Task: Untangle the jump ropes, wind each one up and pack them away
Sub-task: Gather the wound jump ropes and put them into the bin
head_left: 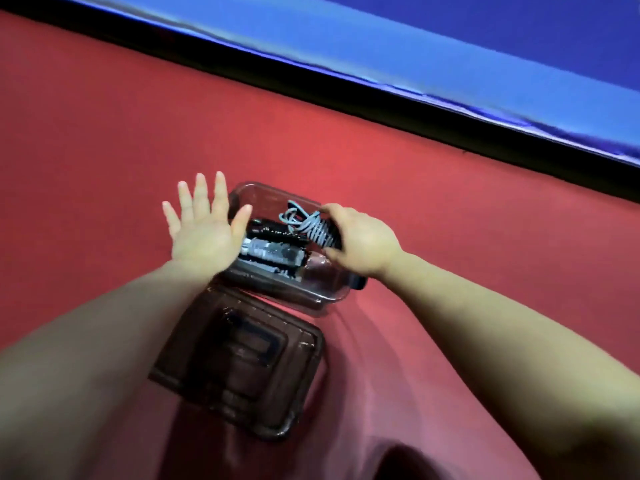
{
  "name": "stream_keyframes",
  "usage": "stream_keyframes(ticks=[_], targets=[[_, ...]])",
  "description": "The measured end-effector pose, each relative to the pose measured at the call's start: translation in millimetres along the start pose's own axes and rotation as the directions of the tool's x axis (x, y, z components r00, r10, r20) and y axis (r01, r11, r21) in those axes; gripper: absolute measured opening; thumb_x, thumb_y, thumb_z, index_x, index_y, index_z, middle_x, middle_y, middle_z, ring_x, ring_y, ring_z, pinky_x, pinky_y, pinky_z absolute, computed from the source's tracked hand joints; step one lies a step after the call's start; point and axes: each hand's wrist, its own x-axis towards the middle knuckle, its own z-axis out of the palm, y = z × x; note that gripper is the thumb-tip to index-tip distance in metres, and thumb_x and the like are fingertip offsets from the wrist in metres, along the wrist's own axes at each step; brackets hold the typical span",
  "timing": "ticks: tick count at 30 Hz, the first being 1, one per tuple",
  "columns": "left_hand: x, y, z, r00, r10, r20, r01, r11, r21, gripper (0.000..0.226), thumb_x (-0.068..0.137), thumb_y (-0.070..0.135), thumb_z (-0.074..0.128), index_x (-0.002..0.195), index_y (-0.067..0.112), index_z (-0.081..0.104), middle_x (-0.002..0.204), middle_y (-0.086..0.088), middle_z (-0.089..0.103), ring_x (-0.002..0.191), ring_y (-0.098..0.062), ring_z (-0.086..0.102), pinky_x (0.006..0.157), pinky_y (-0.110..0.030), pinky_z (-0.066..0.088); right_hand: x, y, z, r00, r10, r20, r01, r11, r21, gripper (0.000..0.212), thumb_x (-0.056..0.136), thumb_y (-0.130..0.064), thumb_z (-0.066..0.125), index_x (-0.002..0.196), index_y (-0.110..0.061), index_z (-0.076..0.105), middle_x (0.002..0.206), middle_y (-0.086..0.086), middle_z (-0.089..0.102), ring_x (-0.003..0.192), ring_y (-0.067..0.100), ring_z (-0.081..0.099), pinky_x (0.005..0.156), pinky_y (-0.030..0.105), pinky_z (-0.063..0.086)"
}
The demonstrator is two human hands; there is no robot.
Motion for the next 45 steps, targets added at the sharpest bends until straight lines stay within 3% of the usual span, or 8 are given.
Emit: stream_keyframes(ticks=[7, 13, 17, 24, 28, 31, 38, 45], targets=[[36, -47, 21, 0.990, -0.085, 0.116, 0.080, 0.996, 0.043, 0.067, 0.095, 0.057, 0.008, 0.150, 0.024, -0.012, 0.159, -0.007, -0.012, 0.145, -0.027, -0.017, 0.116, -0.049, -0.012, 66, -45, 56, 0.965, -0.050, 0.257, 0.077, 0.992, -0.099, 0.068, 0.085, -0.030, 0.063, 0.143, -0.022, 0.029, 0.134, 0.009, 0.048, 0.117, 0.031, 0.051, 0.092, 0.037, 0.044], [43, -58, 47, 0.979, -0.111, 0.173, 0.107, 0.994, 0.030, 0.063, 0.096, 0.056, 0.005, 0.150, 0.027, -0.012, 0.159, -0.004, -0.011, 0.145, -0.026, -0.015, 0.117, -0.048, -0.010, 95, -61, 89, 0.936, -0.044, 0.349, 0.068, 0.996, -0.056, 0.068, 0.084, -0.032, 0.066, 0.142, -0.023, 0.031, 0.138, 0.004, 0.047, 0.128, 0.026, 0.038, 0.100, 0.040, 0.042], [41, -60, 58, 0.982, -0.118, 0.147, 0.133, 0.987, -0.093, 0.060, 0.098, 0.052, 0.010, 0.150, 0.030, -0.008, 0.160, -0.002, -0.004, 0.146, -0.024, -0.011, 0.117, -0.047, -0.009, 102, -62, 101, 0.931, -0.020, 0.364, 0.057, 0.994, -0.092, 0.065, 0.084, -0.030, 0.065, 0.141, -0.027, 0.035, 0.137, 0.003, 0.046, 0.126, 0.026, 0.040, 0.099, 0.036, 0.039], [40, -60, 57, 0.982, -0.120, 0.147, 0.132, 0.989, -0.070, 0.060, 0.097, 0.055, 0.007, 0.149, 0.033, -0.012, 0.160, -0.003, -0.009, 0.145, -0.026, -0.015, 0.117, -0.049, -0.010, 103, -62, 101, 0.917, 0.008, 0.399, 0.021, 0.998, -0.067, 0.068, 0.085, -0.031, 0.065, 0.144, -0.031, 0.030, 0.134, 0.004, 0.041, 0.127, 0.026, 0.038, 0.103, 0.039, 0.039], [38, -58, 53, 0.978, -0.148, 0.148, 0.152, 0.988, -0.017, 0.062, 0.095, 0.057, 0.005, 0.147, 0.033, -0.017, 0.159, -0.004, -0.016, 0.144, -0.028, -0.018, 0.116, -0.051, -0.012, 93, -60, 94, 0.914, 0.021, 0.406, 0.040, 0.989, -0.142, 0.078, 0.089, -0.043, 0.057, 0.150, -0.031, 0.010, 0.155, 0.006, 0.012, 0.142, 0.029, 0.008, 0.115, 0.044, 0.015], [34, -55, 46, 0.978, -0.146, 0.151, 0.140, 0.989, 0.051, 0.064, 0.093, 0.059, 0.003, 0.146, 0.033, -0.020, 0.158, -0.005, -0.019, 0.144, -0.029, -0.019, 0.115, -0.052, -0.012, 83, -56, 77, 0.916, 0.076, 0.395, 0.016, 0.974, -0.225, 0.088, 0.089, -0.057, 0.048, 0.148, -0.033, -0.011, 0.157, 0.004, -0.015, 0.143, 0.028, -0.020, 0.115, 0.047, -0.001], [13, -4, 23, 0.993, 0.032, 0.116, -0.036, 0.999, 0.029, 0.064, 0.094, 0.059, 0.005, 0.148, 0.032, -0.018, 0.158, -0.005, -0.019, 0.143, -0.029, -0.021, 0.114, -0.052, -0.013, 28, -17, 26, 0.947, 0.158, 0.279, -0.075, 0.956, -0.285, 0.103, 0.077, -0.074, 0.047, 0.147, -0.032, -0.016, 0.156, 0.005, -0.022, 0.139, 0.031, -0.028, 0.115, 0.051, -0.007], [-52, 115, 8, 0.957, 0.255, 0.142, -0.251, 0.967, -0.047, 0.064, 0.096, 0.056, 0.011, 0.148, 0.032, -0.017, 0.158, -0.003, -0.020, 0.144, -0.027, -0.020, 0.116, -0.051, -0.011, -85, 50, -22, 0.937, 0.304, 0.173, -0.252, 0.929, -0.270, 0.102, 0.077, -0.074, 0.046, 0.146, -0.034, -0.018, 0.156, 0.005, -0.022, 0.140, 0.030, -0.028, 0.114, 0.050, -0.007]])
